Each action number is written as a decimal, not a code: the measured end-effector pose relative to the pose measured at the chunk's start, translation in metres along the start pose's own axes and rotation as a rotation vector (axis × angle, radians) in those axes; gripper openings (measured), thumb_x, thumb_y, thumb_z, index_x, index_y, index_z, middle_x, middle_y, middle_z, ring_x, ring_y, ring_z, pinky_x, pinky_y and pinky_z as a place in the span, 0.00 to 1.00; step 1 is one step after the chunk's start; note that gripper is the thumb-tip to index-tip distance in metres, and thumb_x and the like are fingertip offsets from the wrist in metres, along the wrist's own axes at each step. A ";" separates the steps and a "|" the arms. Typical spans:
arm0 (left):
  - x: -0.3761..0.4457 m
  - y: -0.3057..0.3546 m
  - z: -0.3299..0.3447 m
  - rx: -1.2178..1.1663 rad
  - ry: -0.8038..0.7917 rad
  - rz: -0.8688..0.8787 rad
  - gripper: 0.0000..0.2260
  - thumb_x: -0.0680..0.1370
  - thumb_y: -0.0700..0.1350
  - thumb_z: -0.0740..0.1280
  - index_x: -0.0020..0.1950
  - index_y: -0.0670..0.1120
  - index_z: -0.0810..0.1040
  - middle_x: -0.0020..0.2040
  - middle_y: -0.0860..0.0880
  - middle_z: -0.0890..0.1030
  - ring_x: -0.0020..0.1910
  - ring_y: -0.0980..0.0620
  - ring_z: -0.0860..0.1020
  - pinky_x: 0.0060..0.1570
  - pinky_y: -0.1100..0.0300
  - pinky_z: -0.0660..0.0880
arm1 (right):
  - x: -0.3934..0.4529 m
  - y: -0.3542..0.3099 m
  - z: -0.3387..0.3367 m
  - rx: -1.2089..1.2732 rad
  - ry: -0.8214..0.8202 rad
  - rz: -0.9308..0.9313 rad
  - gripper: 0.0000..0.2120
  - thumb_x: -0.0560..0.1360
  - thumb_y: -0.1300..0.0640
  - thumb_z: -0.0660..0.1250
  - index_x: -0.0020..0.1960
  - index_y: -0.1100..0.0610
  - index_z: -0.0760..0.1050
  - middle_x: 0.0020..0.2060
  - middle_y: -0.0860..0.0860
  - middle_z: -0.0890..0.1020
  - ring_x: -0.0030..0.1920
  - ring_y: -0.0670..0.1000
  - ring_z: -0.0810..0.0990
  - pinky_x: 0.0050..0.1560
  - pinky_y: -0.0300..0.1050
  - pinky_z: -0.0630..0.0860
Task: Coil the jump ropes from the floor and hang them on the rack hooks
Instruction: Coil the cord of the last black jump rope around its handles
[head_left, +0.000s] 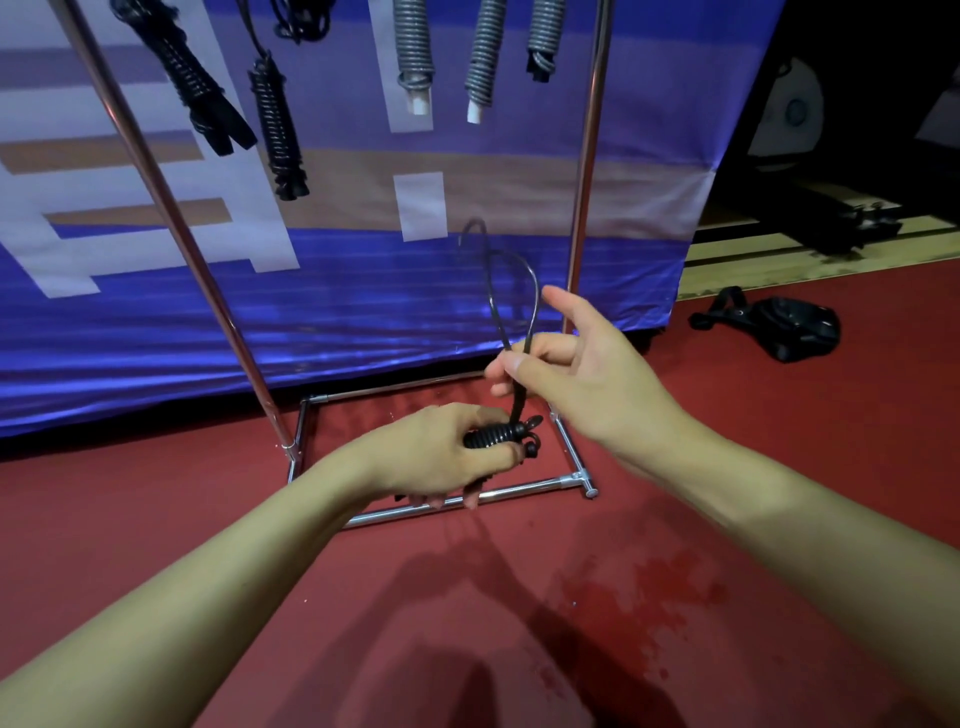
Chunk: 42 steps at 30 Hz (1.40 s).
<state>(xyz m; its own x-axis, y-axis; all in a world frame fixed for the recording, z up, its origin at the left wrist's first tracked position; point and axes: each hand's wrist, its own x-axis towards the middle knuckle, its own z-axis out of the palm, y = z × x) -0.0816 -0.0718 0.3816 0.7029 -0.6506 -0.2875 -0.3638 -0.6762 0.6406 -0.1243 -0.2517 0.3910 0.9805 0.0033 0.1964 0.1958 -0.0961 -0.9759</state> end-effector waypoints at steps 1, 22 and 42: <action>0.001 -0.001 0.001 -0.032 0.028 -0.006 0.08 0.82 0.58 0.65 0.49 0.55 0.77 0.36 0.47 0.85 0.22 0.53 0.73 0.21 0.64 0.68 | 0.001 -0.003 -0.001 -0.006 -0.008 -0.010 0.31 0.81 0.62 0.68 0.79 0.58 0.58 0.43 0.50 0.88 0.47 0.49 0.87 0.56 0.41 0.78; -0.002 0.003 -0.001 -0.624 0.217 0.024 0.08 0.84 0.53 0.64 0.51 0.49 0.77 0.40 0.48 0.82 0.23 0.49 0.68 0.24 0.64 0.63 | -0.009 0.017 -0.015 0.360 -0.101 -0.029 0.05 0.86 0.64 0.53 0.58 0.60 0.67 0.38 0.51 0.79 0.52 0.52 0.85 0.55 0.45 0.80; -0.007 0.009 -0.006 -0.398 0.279 0.208 0.15 0.83 0.58 0.65 0.41 0.50 0.76 0.34 0.45 0.79 0.20 0.48 0.67 0.20 0.64 0.61 | -0.005 0.018 -0.022 0.284 -0.127 0.244 0.13 0.76 0.47 0.68 0.53 0.54 0.79 0.32 0.44 0.72 0.35 0.45 0.71 0.41 0.41 0.72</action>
<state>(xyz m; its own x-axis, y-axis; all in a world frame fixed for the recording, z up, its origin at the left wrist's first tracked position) -0.0865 -0.0718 0.3936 0.7963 -0.6036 0.0398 -0.2907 -0.3242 0.9002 -0.1264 -0.2749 0.3745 0.9895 0.1388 -0.0405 -0.0640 0.1695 -0.9835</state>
